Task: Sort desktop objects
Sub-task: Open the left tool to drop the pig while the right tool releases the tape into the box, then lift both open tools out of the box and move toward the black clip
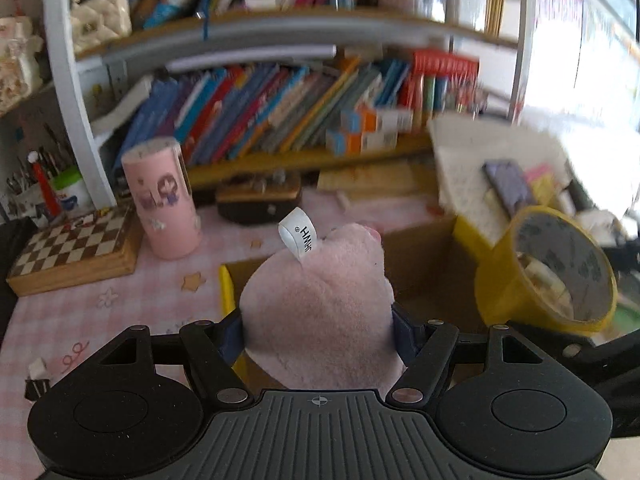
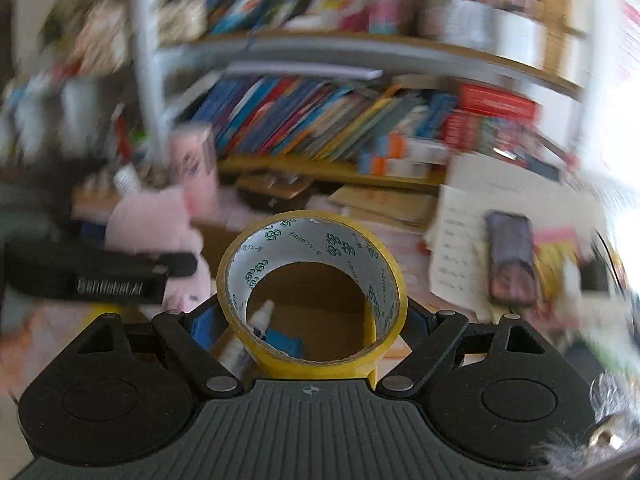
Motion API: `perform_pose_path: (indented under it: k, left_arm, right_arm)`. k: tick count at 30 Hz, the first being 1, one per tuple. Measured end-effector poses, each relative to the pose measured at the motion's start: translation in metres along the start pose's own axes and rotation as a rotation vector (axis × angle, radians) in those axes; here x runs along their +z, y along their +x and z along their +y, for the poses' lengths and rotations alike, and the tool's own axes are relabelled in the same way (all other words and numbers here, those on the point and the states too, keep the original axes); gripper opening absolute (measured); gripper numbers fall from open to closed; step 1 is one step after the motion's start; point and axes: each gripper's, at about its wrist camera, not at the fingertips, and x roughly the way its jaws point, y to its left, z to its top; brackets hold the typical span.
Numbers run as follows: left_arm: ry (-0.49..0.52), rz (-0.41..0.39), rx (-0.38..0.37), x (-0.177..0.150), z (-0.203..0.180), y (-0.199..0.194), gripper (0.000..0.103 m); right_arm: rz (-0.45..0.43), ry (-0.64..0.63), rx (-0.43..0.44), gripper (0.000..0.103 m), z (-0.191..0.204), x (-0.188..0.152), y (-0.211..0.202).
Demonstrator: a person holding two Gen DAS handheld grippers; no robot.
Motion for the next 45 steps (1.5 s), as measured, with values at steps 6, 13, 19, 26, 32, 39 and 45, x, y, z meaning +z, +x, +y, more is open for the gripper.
perform_pose_path:
  k: [6,13,19,26,32,39,45]
  left_arm:
    - [0.086,0.094,0.031,0.002,-0.012,0.033,0.074]
    - [0.221,0.146,0.092,0.007,-0.029,0.058,0.077]
    - [0.205,0.035,0.094,0.009,-0.030,0.041,0.090]
    - [0.086,-0.128,0.120,0.010,-0.009,-0.013,0.091]
    - [-0.017,-0.217,0.128,-0.006,0.006,-0.070,0.093]
    - [-0.065,-0.289,0.170,-0.035,0.013,-0.122,0.095]
    - [-0.108,-0.308,0.199,-0.065,0.022,-0.154,0.095]
  right_arm:
    - [0.123,-0.301,0.087,0.085,0.018,0.000,0.050]
    - [0.260,-0.476,0.142,0.085,0.040,-0.007,0.094]
    - [0.284,-0.489,0.141,0.086,0.044,-0.008,0.111]
    - [0.220,-0.334,0.155,0.093,0.025,0.000,0.091]
    - [0.101,-0.184,0.132,0.093,0.010,0.003,0.041]
    - [-0.036,-0.045,0.050,0.092,0.012,-0.001,-0.019]
    - [-0.096,0.104,-0.027,0.091,0.018,-0.015,-0.060]
